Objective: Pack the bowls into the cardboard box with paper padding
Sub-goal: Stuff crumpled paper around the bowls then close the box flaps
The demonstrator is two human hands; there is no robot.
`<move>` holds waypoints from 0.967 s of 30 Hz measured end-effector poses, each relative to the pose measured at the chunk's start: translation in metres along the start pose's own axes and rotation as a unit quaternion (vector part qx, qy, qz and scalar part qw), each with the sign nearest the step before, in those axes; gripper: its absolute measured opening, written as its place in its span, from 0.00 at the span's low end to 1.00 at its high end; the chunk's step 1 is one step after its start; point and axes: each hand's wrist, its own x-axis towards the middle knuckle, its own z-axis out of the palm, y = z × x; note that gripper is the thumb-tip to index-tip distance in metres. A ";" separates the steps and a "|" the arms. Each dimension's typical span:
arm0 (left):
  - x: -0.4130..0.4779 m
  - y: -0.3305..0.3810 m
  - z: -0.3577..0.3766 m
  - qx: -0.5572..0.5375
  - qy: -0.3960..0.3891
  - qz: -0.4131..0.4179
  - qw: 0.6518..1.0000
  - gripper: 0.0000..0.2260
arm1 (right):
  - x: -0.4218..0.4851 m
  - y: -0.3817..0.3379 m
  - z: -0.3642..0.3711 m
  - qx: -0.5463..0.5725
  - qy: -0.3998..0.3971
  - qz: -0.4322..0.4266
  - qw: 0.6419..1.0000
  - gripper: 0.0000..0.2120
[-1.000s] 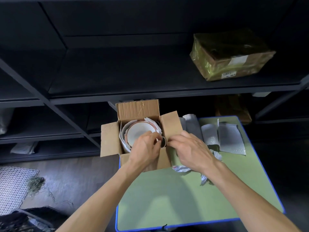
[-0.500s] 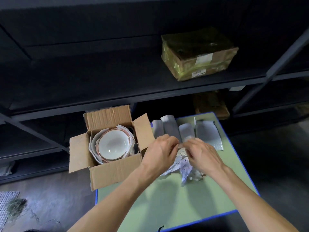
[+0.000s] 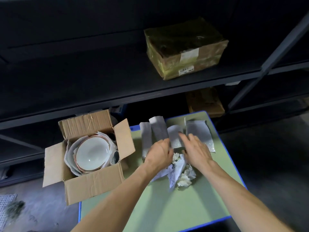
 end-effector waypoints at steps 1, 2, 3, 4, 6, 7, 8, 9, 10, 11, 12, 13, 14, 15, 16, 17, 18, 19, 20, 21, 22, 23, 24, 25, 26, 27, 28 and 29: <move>0.004 0.000 0.001 -0.003 -0.005 -0.008 1.000 0.08 | 0.006 -0.002 0.002 -0.011 -0.001 -0.009 1.000 0.32; 0.008 0.000 0.003 -0.009 -0.010 -0.015 1.000 0.08 | 0.011 -0.003 0.003 -0.018 0.000 -0.016 1.000 0.29; 0.011 -0.001 0.005 -0.015 -0.012 -0.020 1.000 0.09 | 0.014 -0.004 0.005 -0.018 0.002 -0.020 1.000 0.26; 0.013 -0.002 0.006 -0.021 -0.013 -0.023 0.999 0.10 | 0.016 -0.005 0.005 -0.012 0.006 -0.019 1.000 0.24; 0.016 -0.004 0.008 -0.040 -0.005 -0.028 0.999 0.12 | 0.016 -0.004 0.005 -0.005 0.030 -0.020 0.999 0.23; 0.016 -0.005 0.008 -0.049 -0.001 -0.032 0.998 0.15 | 0.015 -0.003 0.005 -0.004 0.049 -0.021 0.999 0.25; 0.015 -0.006 0.008 -0.060 0.002 -0.037 0.998 0.17 | 0.013 -0.002 0.004 -0.001 0.071 -0.021 0.997 0.26; 0.015 -0.007 0.008 -0.073 0.003 -0.041 0.997 0.19 | 0.012 0.000 0.002 0.005 0.097 -0.020 0.995 0.26; 0.014 -0.007 0.007 -0.090 0.005 -0.046 0.995 0.20 | 0.010 0.001 -0.002 0.013 0.122 -0.021 0.992 0.25; 0.014 -0.006 0.004 -0.112 0.009 -0.053 0.992 0.21 | 0.008 0.001 -0.007 0.025 0.143 -0.020 0.989 0.25; 0.013 -0.004 0.001 -0.138 0.014 -0.062 0.988 0.21 | 0.005 0.001 -0.014 0.040 0.160 -0.018 0.986 0.24; 0.012 -0.001 -0.003 -0.165 0.020 -0.070 0.984 0.21 | 0.002 0.000 -0.019 0.058 0.173 -0.013 0.983 0.23; 0.012 0.003 -0.008 -0.193 0.026 -0.078 0.978 0.21 | -0.001 -0.003 -0.025 0.081 0.181 -0.011 0.980 0.22; 0.011 0.007 -0.012 -0.220 0.032 -0.085 0.971 0.23 | -0.005 -0.007 -0.030 0.110 0.183 -0.008 0.977 0.22; 0.010 0.012 -0.016 -0.246 0.036 -0.092 0.964 0.25 | -0.008 -0.012 -0.034 0.149 0.180 -0.005 0.972 0.21; 0.008 0.016 -0.019 -0.280 0.037 -0.099 0.954 0.28 | -0.012 -0.018 -0.038 0.193 0.171 -0.002 0.966 0.21; 0.007 0.019 -0.022 -0.321 0.037 -0.104 0.941 0.31 | -0.015 -0.024 -0.041 0.240 0.161 -0.002 0.957 0.21; 0.005 0.020 -0.025 -0.364 0.038 -0.111 0.924 0.34 | -0.018 -0.030 -0.044 0.282 0.147 -0.003 0.948 0.22; 0.002 0.020 -0.028 -0.395 0.039 -0.119 0.910 0.37 | -0.022 -0.035 -0.048 0.314 0.130 -0.004 0.941 0.22; -0.001 0.019 -0.031 -0.414 0.043 -0.123 0.901 0.40 | -0.025 -0.040 -0.052 0.335 0.113 -0.003 0.936 0.23; -0.006 0.019 -0.036 -0.424 0.048 -0.123 0.896 0.41 | -0.028 -0.043 -0.056 0.350 0.098 -0.004 0.932 0.23; -0.011 0.018 -0.040 -0.433 0.056 -0.118 0.892 0.41 | -0.030 -0.045 -0.061 0.363 0.082 -0.005 0.928 0.24; -0.016 0.017 -0.045 -0.440 0.066 -0.111 0.889 0.40 | -0.031 -0.048 -0.066 0.375 0.063 -0.009 0.925 0.25; -0.022 0.015 -0.050 -0.443 0.077 -0.103 0.887 0.40 | -0.033 -0.051 -0.072 0.387 0.049 -0.012 0.921 0.25; -0.027 0.015 -0.055 -0.439 0.088 -0.094 0.889 0.40 | -0.035 -0.054 -0.078 0.406 0.039 -0.016 0.913 0.24; -0.033 0.016 -0.061 -0.432 0.098 -0.085 0.893 0.41 | -0.036 -0.059 -0.085 0.433 0.033 -0.016 0.900 0.22; -0.039 0.016 -0.066 -0.424 0.107 -0.078 0.896 0.42 | -0.036 -0.064 -0.092 0.460 0.030 -0.013 0.887 0.18; -0.044 0.017 -0.071 -0.415 0.117 -0.073 0.899 0.43 | -0.035 -0.071 -0.098 0.473 0.027 -0.006 0.880 0.13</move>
